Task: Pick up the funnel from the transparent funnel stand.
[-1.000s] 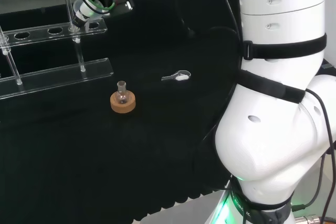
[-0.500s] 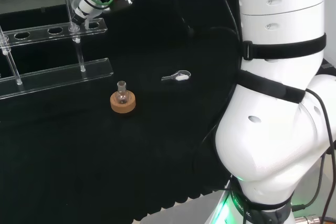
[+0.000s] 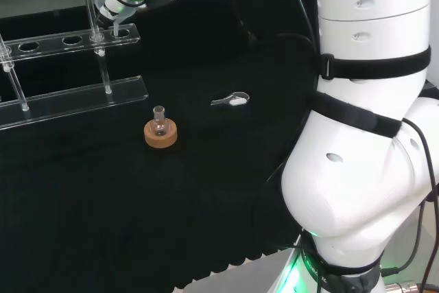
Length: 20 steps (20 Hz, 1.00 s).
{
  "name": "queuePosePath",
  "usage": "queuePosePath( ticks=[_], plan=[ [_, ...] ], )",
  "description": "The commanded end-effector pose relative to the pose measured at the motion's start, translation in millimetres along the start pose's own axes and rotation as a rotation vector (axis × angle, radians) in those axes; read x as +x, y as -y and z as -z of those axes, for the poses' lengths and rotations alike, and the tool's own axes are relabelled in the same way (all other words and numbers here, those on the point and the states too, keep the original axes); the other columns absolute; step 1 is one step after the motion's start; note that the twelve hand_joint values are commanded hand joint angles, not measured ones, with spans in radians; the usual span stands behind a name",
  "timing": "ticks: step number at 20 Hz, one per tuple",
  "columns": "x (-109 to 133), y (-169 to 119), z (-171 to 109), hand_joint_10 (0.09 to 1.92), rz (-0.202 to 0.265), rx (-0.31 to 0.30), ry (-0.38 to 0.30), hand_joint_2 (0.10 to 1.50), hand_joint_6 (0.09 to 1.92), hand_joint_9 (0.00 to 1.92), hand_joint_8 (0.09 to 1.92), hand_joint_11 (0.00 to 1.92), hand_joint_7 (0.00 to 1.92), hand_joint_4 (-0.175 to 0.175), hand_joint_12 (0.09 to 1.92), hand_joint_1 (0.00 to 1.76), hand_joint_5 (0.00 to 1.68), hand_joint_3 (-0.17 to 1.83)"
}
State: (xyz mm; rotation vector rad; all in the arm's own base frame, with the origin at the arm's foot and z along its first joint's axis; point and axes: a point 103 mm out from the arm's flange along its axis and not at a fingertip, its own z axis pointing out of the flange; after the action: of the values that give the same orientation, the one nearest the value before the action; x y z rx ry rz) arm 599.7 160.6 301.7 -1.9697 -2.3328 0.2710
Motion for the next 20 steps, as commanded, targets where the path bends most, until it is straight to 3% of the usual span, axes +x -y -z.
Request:
queuePosePath(
  ticks=[1,12,20],
  plan=[
    [-5,10,16,0.32,0.006,-0.016,0.014,0.55,0.63,1.07,0.39,0.27,1.29,0.032,1.47,0.90,1.01,0.56],
    [-6,36,43,0.31,0.030,-0.080,0.023,0.55,0.63,1.09,0.39,0.28,1.32,0.034,1.47,0.89,1.03,0.57],
    [-29,69,57,0.31,0.017,-0.126,0.013,0.55,0.63,1.09,0.39,0.28,1.32,0.036,1.47,0.89,1.04,0.58]
  ],
)
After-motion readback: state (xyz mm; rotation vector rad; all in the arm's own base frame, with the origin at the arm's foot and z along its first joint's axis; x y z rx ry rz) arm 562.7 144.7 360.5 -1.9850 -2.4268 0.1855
